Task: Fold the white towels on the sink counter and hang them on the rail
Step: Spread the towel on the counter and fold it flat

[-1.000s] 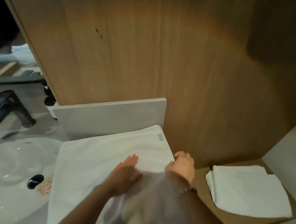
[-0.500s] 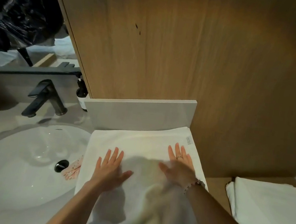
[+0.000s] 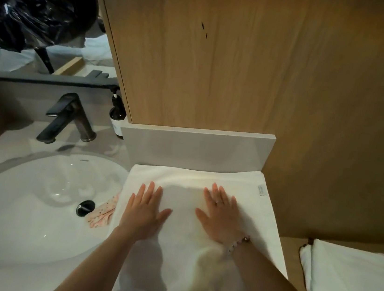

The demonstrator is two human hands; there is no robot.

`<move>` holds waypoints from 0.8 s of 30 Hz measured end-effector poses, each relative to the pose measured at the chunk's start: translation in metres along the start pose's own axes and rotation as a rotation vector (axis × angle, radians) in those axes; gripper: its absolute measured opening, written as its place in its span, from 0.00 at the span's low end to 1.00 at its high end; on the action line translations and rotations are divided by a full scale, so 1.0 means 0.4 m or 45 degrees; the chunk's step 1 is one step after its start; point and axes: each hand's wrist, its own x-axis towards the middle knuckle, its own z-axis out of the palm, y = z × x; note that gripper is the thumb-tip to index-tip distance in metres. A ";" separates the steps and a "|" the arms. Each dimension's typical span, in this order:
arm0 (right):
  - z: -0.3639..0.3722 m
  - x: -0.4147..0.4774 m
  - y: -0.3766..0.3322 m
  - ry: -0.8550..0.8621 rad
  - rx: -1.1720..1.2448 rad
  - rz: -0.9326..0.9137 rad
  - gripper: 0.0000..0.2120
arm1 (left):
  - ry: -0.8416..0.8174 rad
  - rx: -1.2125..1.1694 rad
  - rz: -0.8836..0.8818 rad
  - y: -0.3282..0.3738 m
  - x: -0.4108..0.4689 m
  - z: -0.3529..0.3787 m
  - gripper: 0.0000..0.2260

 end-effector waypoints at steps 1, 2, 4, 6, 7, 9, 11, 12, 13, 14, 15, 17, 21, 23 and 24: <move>0.001 0.002 0.012 -0.038 0.004 0.008 0.38 | 0.007 -0.015 -0.005 -0.009 0.003 -0.001 0.50; 0.000 0.003 0.026 -0.050 0.004 0.011 0.36 | 0.024 -0.013 -0.010 -0.017 0.005 -0.006 0.47; -0.002 -0.004 0.059 0.004 -0.007 0.056 0.38 | 0.032 0.000 -0.026 -0.035 0.007 -0.014 0.41; -0.007 -0.010 0.079 0.085 0.015 0.147 0.42 | 0.033 -0.007 -0.023 -0.050 0.017 -0.015 0.38; -0.013 -0.009 0.080 0.086 0.030 0.173 0.40 | 0.071 -0.025 -0.014 -0.055 0.023 -0.019 0.36; -0.024 0.004 0.069 0.138 0.055 0.218 0.36 | 0.280 -0.133 -0.044 -0.061 0.034 -0.032 0.31; -0.041 0.023 0.057 0.442 0.113 0.283 0.31 | 0.515 -0.414 -0.227 -0.063 0.044 -0.058 0.24; -0.051 0.032 0.056 0.623 0.184 0.368 0.29 | 0.581 -0.605 -0.381 -0.069 0.053 -0.074 0.22; -0.064 0.042 0.060 0.762 0.284 0.500 0.27 | 0.590 -0.794 -0.536 -0.077 0.063 -0.090 0.22; -0.083 0.048 0.069 0.830 0.416 0.663 0.27 | 0.566 -0.958 -0.661 -0.087 0.076 -0.105 0.21; -0.105 0.057 0.086 0.820 0.563 0.841 0.27 | 0.527 -1.079 -0.727 -0.100 0.093 -0.114 0.19; -0.143 0.079 0.125 0.645 0.812 1.123 0.28 | 0.449 -1.202 -0.754 -0.117 0.120 -0.128 0.15; -0.168 0.104 0.163 0.523 0.880 1.044 0.20 | 0.375 -1.271 -0.857 -0.129 0.168 -0.131 0.19; -0.166 0.104 0.158 0.621 0.875 1.003 0.16 | 0.339 -1.349 -0.898 -0.127 0.183 -0.128 0.23; -0.164 0.102 0.155 0.658 0.884 0.987 0.15 | 0.328 -1.408 -0.903 -0.126 0.189 -0.125 0.24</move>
